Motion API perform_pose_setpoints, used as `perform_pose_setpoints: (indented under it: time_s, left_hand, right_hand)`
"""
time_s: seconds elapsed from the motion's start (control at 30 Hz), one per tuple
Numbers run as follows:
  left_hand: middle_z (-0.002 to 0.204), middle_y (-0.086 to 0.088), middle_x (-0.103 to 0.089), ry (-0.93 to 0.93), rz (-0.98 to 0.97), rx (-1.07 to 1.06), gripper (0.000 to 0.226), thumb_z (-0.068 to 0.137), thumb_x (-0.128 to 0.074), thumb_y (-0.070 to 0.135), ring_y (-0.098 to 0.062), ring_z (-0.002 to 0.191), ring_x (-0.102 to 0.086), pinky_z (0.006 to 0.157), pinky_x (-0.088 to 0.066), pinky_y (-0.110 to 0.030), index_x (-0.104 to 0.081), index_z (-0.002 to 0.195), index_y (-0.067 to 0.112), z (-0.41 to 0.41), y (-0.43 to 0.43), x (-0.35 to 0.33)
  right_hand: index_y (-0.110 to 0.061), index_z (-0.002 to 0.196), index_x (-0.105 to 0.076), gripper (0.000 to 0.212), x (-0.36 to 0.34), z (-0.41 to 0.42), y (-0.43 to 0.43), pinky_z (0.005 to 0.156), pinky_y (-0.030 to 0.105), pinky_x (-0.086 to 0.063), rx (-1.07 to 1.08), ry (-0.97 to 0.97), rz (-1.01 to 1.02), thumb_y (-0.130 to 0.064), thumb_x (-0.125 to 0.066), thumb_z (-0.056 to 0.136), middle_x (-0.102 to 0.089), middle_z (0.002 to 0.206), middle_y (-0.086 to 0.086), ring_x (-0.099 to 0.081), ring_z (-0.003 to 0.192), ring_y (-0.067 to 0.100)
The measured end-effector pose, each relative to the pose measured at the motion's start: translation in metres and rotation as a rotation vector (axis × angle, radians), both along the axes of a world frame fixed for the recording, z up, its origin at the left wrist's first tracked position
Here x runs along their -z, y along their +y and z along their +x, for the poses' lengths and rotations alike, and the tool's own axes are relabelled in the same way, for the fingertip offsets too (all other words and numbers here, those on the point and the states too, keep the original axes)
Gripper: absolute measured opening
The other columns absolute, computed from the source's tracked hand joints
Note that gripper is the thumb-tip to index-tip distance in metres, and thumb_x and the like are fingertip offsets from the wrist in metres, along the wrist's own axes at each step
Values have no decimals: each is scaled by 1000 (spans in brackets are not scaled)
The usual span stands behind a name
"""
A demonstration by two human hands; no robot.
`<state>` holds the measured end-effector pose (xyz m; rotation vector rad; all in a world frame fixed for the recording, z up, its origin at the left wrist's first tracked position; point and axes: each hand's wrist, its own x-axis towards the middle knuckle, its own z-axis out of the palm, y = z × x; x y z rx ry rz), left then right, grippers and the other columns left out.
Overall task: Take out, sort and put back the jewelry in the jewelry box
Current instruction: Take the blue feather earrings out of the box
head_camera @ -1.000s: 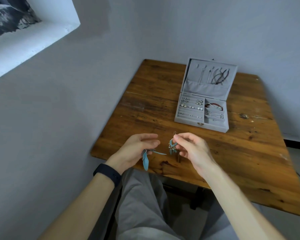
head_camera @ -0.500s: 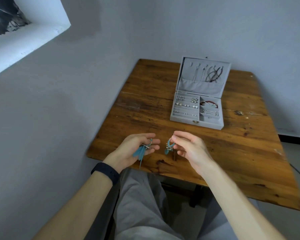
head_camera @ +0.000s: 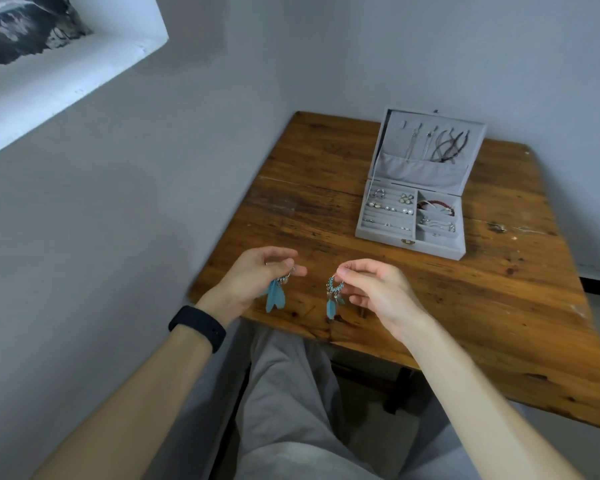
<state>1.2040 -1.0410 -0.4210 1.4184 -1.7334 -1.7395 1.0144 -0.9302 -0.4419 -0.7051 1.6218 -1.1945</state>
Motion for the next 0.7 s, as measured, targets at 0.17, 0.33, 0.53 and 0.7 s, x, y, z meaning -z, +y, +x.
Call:
perform_pose_setpoints:
  time_s: [0.17,0.33,0.53,0.7]
  left_hand:
    - [102,-6,-78,121,216,-142,31,95,-65,5,-12,92,-75,78,-60,-28,-62,125,12,13,-4,6]
    - [106,-7,-77,157,297,-57,33,96,-62,1,-14,95,-74,80,-59,-28,-63,126,14,30,-9,10]
    - [102,-6,-77,133,176,97,27,97,-62,6,-13,89,-71,81,-58,-28,-63,122,15,42,-23,3]
    - [100,-3,-76,-24,-45,84,21,97,-62,7,-15,93,-73,91,-59,-37,-64,114,19,18,-40,23]
  right_hand:
    - [-19,99,-76,10,-4,9,-9,82,32,-60,-34,6,16,-21,-75,89,-78,93,-3,-73,92,15]
    - [-16,100,-75,11,-9,20,-16,82,32,-60,-154,4,19,-17,-74,89,-78,94,0,-73,92,17]
    - [-10,103,-73,19,-13,25,-25,77,30,-57,-420,-84,35,-15,-77,86,-77,98,8,-71,86,17]
    - [-18,95,-75,16,11,24,-57,85,38,-59,-260,174,102,-25,-82,82,-78,87,-2,-73,83,12]
